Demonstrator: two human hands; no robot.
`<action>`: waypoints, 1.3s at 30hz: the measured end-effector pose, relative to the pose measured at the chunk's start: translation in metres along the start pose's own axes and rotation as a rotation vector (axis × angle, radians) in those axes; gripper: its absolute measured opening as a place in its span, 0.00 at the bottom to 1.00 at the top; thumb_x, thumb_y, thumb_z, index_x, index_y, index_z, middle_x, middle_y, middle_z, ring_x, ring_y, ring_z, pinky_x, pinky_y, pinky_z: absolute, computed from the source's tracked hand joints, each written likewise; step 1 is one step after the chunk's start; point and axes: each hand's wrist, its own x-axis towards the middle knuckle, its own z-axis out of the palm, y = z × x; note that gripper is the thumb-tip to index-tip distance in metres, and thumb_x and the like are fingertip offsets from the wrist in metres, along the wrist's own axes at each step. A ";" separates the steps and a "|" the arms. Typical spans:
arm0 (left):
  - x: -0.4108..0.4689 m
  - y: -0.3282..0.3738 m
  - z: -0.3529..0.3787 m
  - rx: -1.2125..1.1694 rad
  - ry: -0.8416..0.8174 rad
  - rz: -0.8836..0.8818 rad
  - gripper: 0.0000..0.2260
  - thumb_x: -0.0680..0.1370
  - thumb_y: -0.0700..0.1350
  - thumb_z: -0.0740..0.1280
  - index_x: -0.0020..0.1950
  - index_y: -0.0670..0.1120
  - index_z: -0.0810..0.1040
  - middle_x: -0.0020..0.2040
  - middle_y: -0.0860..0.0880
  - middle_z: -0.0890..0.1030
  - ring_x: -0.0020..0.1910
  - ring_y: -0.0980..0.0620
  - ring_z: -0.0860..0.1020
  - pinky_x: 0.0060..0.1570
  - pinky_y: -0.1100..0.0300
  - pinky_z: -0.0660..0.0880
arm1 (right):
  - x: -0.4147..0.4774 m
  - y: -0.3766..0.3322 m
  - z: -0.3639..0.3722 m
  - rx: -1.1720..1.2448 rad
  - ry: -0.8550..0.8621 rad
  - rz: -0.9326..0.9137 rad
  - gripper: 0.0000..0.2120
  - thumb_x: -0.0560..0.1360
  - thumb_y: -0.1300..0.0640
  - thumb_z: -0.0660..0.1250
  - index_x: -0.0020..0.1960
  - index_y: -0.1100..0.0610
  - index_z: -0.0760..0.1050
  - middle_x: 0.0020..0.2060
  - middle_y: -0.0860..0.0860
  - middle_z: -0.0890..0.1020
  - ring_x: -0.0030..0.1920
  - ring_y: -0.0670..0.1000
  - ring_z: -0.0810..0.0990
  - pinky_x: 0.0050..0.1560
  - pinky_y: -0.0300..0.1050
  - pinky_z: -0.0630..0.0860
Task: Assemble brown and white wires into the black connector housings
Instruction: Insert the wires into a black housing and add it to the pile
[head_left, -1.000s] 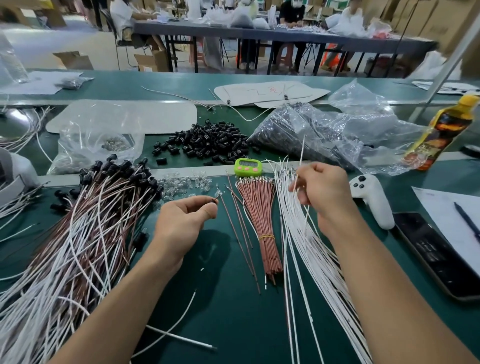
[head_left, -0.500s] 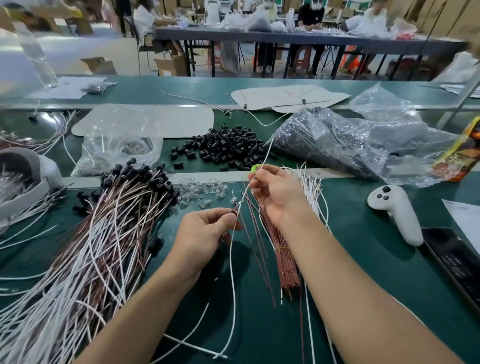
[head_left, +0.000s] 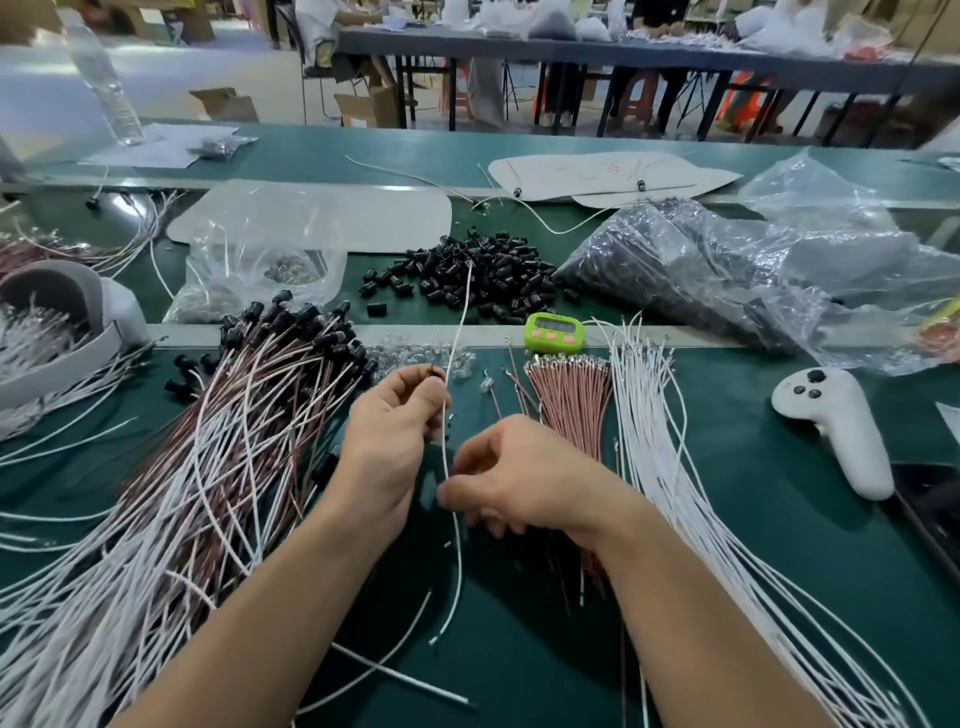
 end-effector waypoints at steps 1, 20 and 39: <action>0.001 0.000 0.000 -0.007 0.001 0.007 0.08 0.82 0.35 0.65 0.46 0.46 0.80 0.30 0.54 0.77 0.28 0.58 0.70 0.29 0.67 0.70 | -0.001 -0.001 0.003 0.039 -0.038 -0.015 0.08 0.74 0.57 0.73 0.42 0.63 0.83 0.29 0.51 0.82 0.25 0.49 0.75 0.23 0.39 0.69; -0.005 -0.008 -0.008 0.262 -0.145 0.110 0.07 0.79 0.36 0.71 0.48 0.48 0.84 0.41 0.47 0.86 0.34 0.56 0.79 0.35 0.71 0.73 | 0.014 0.021 -0.034 0.611 0.847 -0.331 0.09 0.82 0.66 0.65 0.45 0.59 0.80 0.35 0.58 0.86 0.32 0.54 0.84 0.32 0.43 0.81; -0.011 -0.003 -0.005 0.415 -0.065 0.216 0.13 0.74 0.40 0.78 0.45 0.60 0.86 0.38 0.55 0.86 0.30 0.63 0.79 0.34 0.70 0.74 | 0.011 0.019 -0.026 0.347 0.840 -0.338 0.11 0.81 0.66 0.67 0.44 0.53 0.77 0.39 0.51 0.87 0.36 0.52 0.87 0.36 0.43 0.83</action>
